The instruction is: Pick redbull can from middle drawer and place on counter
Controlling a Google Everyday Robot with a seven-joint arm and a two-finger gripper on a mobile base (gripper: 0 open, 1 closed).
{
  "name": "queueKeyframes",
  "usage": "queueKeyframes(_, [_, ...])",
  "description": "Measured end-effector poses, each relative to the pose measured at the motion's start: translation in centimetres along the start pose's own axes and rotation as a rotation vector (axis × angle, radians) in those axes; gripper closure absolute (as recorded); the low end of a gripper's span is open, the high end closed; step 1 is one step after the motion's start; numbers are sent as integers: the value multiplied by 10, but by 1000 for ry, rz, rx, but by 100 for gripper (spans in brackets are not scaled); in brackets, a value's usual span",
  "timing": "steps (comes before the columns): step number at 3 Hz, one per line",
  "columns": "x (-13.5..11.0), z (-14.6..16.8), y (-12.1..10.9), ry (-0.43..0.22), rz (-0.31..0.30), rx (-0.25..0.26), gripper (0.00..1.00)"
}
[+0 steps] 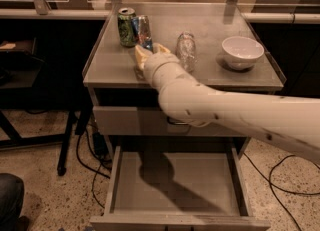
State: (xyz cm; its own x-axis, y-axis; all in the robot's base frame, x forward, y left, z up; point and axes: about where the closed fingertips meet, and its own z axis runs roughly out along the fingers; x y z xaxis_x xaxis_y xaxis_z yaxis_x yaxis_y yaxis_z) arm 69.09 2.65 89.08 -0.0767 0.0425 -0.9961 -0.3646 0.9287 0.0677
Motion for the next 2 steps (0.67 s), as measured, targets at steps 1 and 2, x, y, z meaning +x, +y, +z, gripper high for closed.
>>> queueKeyframes(1, [10,22,13,-64,57,60,100])
queueKeyframes(2, [7,37,11,-146,95,133,100])
